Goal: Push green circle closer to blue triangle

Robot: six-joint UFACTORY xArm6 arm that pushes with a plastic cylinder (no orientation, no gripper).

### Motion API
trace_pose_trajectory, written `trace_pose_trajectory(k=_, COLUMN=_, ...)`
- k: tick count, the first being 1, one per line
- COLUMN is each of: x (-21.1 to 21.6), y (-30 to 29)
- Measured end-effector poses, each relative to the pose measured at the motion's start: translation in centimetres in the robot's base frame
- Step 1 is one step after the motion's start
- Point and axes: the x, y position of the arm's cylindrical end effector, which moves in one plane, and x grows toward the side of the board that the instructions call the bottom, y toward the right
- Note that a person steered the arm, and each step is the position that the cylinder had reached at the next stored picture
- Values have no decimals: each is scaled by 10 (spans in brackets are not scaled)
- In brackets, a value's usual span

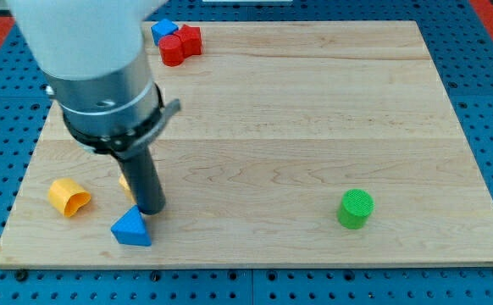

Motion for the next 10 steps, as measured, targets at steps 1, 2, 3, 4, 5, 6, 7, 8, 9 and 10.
trace_pose_trajectory(k=1, x=-49, y=100)
trace_pose_trajectory(k=2, x=-99, y=218)
trace_pose_trajectory(k=3, x=-92, y=331)
trace_pose_trajectory(k=4, x=-28, y=327)
trace_pose_trajectory(k=5, x=12, y=250)
trace_pose_trajectory(k=6, x=13, y=140)
trace_pose_trajectory(k=7, x=-20, y=148)
trace_pose_trajectory(k=8, x=17, y=194)
trace_pose_trajectory(k=9, x=66, y=144)
trace_pose_trajectory(k=10, x=69, y=76)
